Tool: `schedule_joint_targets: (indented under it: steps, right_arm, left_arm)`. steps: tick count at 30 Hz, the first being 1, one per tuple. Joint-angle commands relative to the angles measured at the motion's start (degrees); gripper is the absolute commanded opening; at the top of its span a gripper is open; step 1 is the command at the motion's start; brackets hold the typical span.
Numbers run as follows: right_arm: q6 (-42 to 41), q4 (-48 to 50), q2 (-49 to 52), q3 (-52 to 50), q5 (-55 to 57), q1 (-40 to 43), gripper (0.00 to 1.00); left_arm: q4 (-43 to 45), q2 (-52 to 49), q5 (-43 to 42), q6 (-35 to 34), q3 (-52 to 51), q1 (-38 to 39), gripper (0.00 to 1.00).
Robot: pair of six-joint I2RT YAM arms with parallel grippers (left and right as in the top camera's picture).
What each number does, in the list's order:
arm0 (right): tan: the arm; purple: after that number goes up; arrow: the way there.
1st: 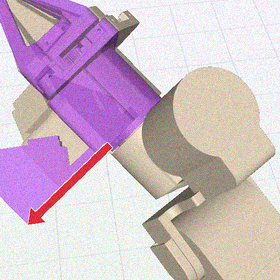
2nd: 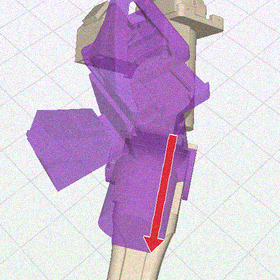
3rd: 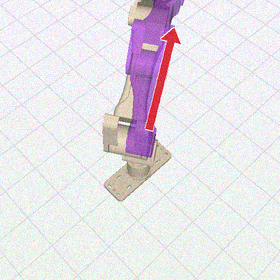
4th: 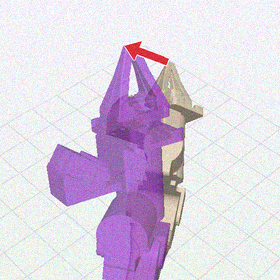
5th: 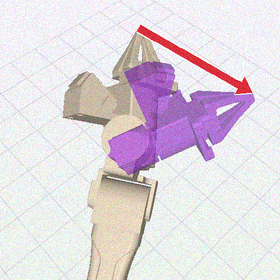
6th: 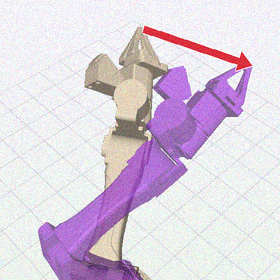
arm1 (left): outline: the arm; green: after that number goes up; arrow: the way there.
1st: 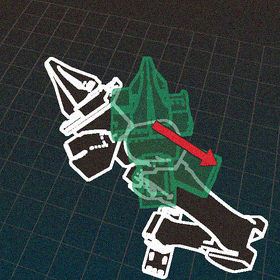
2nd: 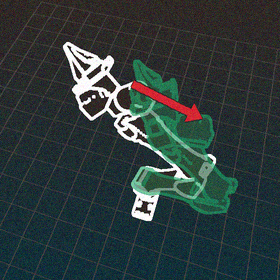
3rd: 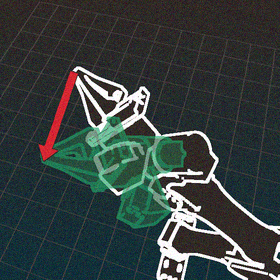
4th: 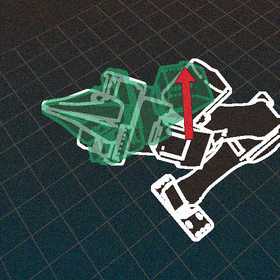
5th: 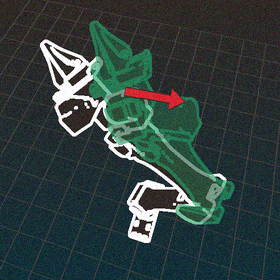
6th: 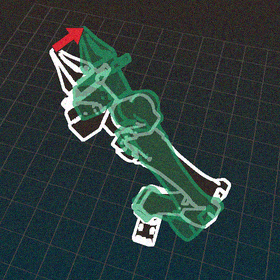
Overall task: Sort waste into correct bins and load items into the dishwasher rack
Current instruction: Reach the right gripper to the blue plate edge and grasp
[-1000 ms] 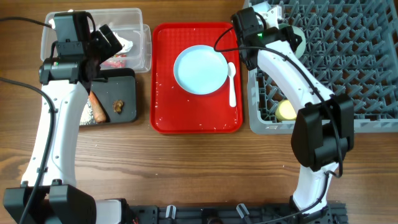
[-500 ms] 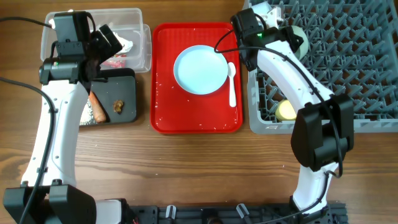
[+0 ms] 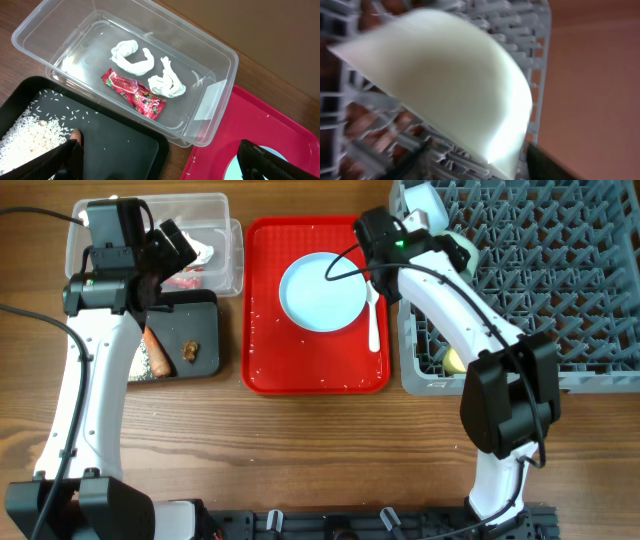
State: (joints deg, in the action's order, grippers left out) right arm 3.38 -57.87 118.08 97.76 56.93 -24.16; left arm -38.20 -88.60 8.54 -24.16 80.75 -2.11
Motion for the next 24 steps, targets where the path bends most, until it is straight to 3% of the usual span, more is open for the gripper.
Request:
schedule_joint_targets:
  steps: [1,9,12,15,24]
  right_arm:
    - [-0.3,-0.2,1.3,-0.5,-2.6,-1.2,0.81]
    - [-0.3,-0.3,0.5,-0.5,-2.6,-3.7,0.99]
    - [-0.5,0.0,-0.6,-0.5,-4.0,-4.4,1.0]
    - [-0.4,0.7,-3.1,0.2,-15.8,-4.9,1.0]
    - [-1.0,9.3,-7.4,1.4,-67.8,-4.9,1.0]
  left_arm:
    - [0.2,0.0,-0.1,-0.3,0.3,-0.3,1.0]
    - [0.2,0.0,-0.1,-0.3,0.3,-0.3,1.0]
    - [0.2,0.0,-0.1,-0.3,0.3,-0.3,1.0]
    - [0.2,0.0,-0.1,-0.3,0.3,-0.3,1.0]
    - [0.2,0.0,-0.1,-0.3,0.3,-0.3,1.0]
